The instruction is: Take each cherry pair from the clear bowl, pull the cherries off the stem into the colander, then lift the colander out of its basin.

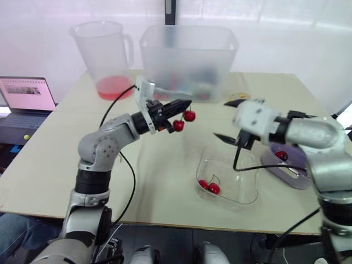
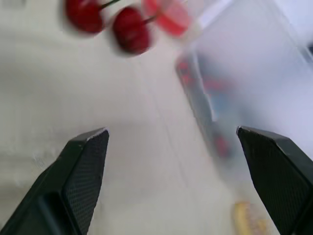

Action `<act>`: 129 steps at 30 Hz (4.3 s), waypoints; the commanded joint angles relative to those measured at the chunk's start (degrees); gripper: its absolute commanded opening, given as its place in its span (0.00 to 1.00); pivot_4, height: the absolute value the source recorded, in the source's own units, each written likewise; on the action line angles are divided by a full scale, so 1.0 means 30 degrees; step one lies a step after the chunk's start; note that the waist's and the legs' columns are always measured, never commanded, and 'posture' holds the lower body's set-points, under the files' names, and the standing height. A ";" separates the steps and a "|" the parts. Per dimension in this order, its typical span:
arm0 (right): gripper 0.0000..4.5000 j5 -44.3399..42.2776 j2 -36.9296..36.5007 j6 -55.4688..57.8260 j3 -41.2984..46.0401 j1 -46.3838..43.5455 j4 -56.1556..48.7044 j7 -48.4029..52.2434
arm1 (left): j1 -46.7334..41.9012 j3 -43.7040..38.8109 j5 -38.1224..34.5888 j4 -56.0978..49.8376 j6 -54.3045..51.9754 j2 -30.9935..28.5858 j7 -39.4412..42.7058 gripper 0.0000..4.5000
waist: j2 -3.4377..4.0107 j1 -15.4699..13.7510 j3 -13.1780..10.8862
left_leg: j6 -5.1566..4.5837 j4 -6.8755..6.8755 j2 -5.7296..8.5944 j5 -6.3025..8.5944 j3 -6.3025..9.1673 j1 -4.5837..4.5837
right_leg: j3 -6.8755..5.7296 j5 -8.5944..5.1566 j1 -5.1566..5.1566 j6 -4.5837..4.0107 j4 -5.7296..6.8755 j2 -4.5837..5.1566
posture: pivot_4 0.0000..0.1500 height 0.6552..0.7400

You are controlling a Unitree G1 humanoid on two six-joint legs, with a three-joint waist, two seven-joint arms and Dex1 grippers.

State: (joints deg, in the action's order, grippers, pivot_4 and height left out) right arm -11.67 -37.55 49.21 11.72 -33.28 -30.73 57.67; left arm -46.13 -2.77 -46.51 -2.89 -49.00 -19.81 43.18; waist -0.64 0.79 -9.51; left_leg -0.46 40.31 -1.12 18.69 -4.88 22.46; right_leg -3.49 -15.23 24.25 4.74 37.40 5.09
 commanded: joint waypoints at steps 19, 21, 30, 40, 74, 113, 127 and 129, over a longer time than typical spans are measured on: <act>0.99 -1.3650 0.4380 1.0192 0.3278 -0.0584 0.0071 -0.4961 | -0.0887 0.0669 -0.2484 -0.1036 -0.2256 -0.0533 0.4299 0.00 | 0.0009 -0.0046 0.0004 | -0.0016 -0.0028 0.0054 0.0008 0.0025 0.0016 | 0.0034 0.0000 0.0003 -0.0005 -0.0014 0.0042 | 1.00 0.62; 0.87 -1.4125 0.4501 1.0066 0.3203 -0.0618 0.0176 -0.5457 | -0.0921 0.0684 -0.2465 -0.1036 -0.2174 -0.0422 0.4169 0.00 | 0.0010 -0.0048 0.0004 | -0.0016 -0.0028 0.0052 0.0008 0.0025 0.0016 | 0.0034 0.0000 0.0004 -0.0005 -0.0014 0.0040 | 1.00 0.62; 0.60 -1.6839 0.4374 0.9905 0.3397 -0.0602 0.0521 -0.7504 | -0.0891 0.0571 -0.2298 -0.0883 -0.1745 -0.0394 0.3823 0.00 | 0.0009 -0.0058 0.0004 | -0.0017 -0.0029 0.0055 0.0008 0.0024 0.0017 | 0.0035 0.0001 0.0004 -0.0004 -0.0016 0.0044 | 1.00 0.62; 0.18 -1.8642 0.3624 0.9279 0.2875 -0.0313 0.1280 -0.9399 | -0.0664 0.0515 -0.2517 -0.1153 -0.1704 -0.0259 0.3581 0.00 | 0.0009 -0.0054 0.0004 | -0.0018 -0.0034 0.0053 0.0008 0.0025 0.0017 | 0.0036 0.0000 0.0004 -0.0005 -0.0019 0.0044 | 1.00 0.62; 0.18 -0.8133 -1.1844 -0.1810 0.3761 0.5479 1.2001 -0.1962 | 0.0150 -0.0486 -0.1823 -0.1247 -0.0322 -0.0088 0.2043 0.00 | 0.0000 -0.0460 -0.0015 | -0.0094 -0.0030 0.0077 0.0045 -0.0041 0.0013 | 0.0043 0.0000 -0.0009 0.0000 -0.0069 0.0085 | 1.00 0.62; 0.99 -2.0161 0.1666 0.5539 0.1542 -0.0106 0.1874 -0.9908 | -0.1542 -0.0479 -0.3290 -0.0952 -0.1026 0.1431 0.0956 0.00 | 0.0020 -0.0498 -0.0019 | 0.0006 -0.0013 0.0050 -0.0008 0.0039 0.0017 | 0.0026 0.0002 -0.0035 -0.0001 -0.0048 0.0033 | 1.00 0.62; 0.60 -2.1111 0.3717 0.4371 -0.0563 -0.0489 0.1874 -1.2250 | -0.1349 -0.0397 -0.3311 -0.1461 -0.1002 0.1423 0.0718 0.00 | 0.0023 -0.0462 -0.0017 | -0.0007 -0.0023 0.0047 -0.0004 0.0042 0.0015 | 0.0029 0.0001 -0.0030 -0.0002 -0.0041 0.0024 | 1.00 0.62; 0.60 -2.1187 0.3549 0.4255 -0.0434 -0.0509 0.1968 -1.2338 | -0.1321 -0.0415 -0.3303 -0.1477 -0.0998 0.1390 0.0680 0.00 | 0.0023 -0.0457 -0.0017 | -0.0011 -0.0023 0.0048 -0.0001 0.0042 0.0015 | 0.0030 0.0002 -0.0030 -0.0002 -0.0042 0.0025 | 1.00 0.62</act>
State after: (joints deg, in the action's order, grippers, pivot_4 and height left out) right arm -73.61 -26.23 63.34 9.29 -33.78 -23.48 20.91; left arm -49.29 -3.53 -55.62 -5.20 -52.31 -15.58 45.21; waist -0.57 -0.58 -9.56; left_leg -0.49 40.24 -0.98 18.69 -4.76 22.51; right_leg -3.40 -15.22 24.16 4.74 37.28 5.17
